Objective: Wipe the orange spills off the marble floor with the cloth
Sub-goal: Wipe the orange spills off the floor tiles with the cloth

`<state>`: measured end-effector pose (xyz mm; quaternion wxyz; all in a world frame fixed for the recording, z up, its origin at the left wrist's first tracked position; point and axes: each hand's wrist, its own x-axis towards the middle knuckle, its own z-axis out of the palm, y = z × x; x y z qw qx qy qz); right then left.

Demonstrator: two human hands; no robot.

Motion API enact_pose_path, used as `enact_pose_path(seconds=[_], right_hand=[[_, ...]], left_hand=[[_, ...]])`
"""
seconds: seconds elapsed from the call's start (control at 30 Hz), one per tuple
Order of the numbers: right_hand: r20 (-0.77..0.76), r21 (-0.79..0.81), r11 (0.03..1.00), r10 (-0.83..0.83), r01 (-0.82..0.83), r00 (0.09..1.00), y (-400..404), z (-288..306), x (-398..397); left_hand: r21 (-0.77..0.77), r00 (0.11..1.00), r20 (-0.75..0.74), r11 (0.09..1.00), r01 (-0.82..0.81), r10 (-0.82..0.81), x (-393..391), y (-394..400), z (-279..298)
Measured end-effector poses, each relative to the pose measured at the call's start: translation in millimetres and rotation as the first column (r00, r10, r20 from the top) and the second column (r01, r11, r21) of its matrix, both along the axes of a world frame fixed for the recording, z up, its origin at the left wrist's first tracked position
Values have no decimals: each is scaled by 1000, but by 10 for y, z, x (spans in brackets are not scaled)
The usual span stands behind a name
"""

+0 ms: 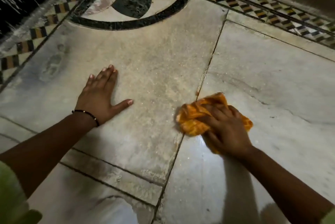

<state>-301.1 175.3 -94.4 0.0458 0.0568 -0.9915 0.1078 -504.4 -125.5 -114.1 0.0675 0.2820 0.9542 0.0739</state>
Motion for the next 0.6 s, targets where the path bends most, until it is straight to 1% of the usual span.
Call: enact_pose_path(seconds=[0.07,0.13,0.17,0.2,0.23,0.3,0.37,0.4,0.43,0.5,0.53,0.6], right_hand=[[30,10,981,-195,195,980,102,-21,-156],[37,45,917,-398,396,917,-51,-33,-465],[51,53,890,-454,452,889,-196,-42,-617],[79,56,887,-461,458,884,-357,-51,-719],[91,48,909,-417,415,904,-535,-58,-741],[52,50,977,-209,207,976,-818,-79,-528],[57,34,999,13,-15,998,-893,-28,-128],[58,24,996,80,-81,995,-817,-15,57],[56,11,995,101,-102,993,-707,18,195],[64,16,1000,2,-3,998,-417,60,278],[87,26,996,-86,84,993,-300,72,205],[115,62,956,-292,286,950,-230,121,-156]], left_hand=[[24,999,27,999,-21,20,117,6,12],[52,999,52,999,6,-9,323,3,17],[63,998,52,997,37,-40,431,-14,30],[69,996,52,995,69,-73,526,-27,34],[72,994,51,993,93,-97,614,-62,47],[64,991,58,992,113,-116,759,-162,81],[47,990,67,992,120,-123,856,-293,109],[39,990,79,992,116,-119,899,-353,113],[35,989,91,993,110,-113,946,-417,113],[53,989,108,994,92,-97,1030,-484,114],[70,990,105,994,87,-94,1052,-491,115],[100,992,95,992,78,-87,1067,-475,111]])
